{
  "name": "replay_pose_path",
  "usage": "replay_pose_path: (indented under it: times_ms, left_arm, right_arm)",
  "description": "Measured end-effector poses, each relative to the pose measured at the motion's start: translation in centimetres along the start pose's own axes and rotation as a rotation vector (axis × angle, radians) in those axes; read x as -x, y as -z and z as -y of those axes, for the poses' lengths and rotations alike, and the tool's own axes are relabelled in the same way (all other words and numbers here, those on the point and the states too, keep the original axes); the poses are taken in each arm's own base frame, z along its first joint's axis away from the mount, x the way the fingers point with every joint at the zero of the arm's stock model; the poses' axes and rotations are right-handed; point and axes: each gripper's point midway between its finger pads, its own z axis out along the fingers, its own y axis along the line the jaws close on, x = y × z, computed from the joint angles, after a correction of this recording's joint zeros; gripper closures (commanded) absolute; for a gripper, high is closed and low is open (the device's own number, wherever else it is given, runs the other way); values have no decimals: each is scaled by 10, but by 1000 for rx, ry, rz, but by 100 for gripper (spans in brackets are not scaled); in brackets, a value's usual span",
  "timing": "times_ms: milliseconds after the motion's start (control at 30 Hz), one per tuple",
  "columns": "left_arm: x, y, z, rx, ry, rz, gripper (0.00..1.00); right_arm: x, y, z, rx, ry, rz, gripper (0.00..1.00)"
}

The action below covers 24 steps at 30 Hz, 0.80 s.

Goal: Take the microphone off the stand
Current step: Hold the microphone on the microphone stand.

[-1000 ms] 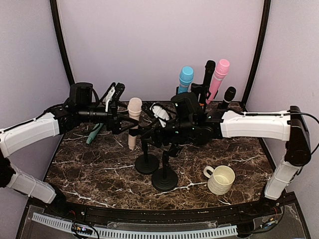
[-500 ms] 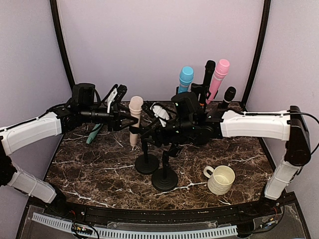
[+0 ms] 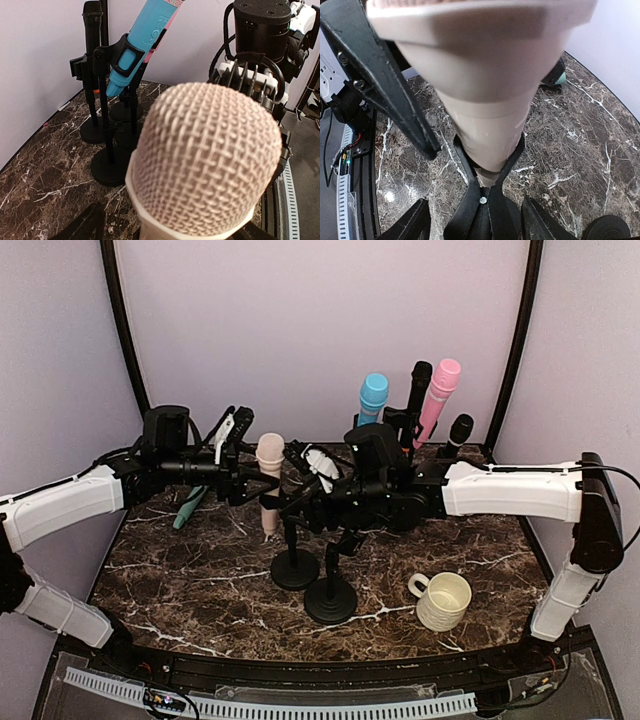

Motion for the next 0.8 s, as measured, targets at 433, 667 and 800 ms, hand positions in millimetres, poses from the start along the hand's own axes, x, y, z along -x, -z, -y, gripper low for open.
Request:
replay_pose_path:
  times_ms: [433,667,800]
  left_arm:
    - [30,1,0,-4,-36,112,17]
    - [28,-3,1,-22,-21,111,37]
    - [28,-4,3,-27,-25,111,46]
  right_arm:
    - [12,0,0,4,4,49,37]
    - [13,0,0,3,5,52,38]
    - [12,1,2,-1,3,51,39]
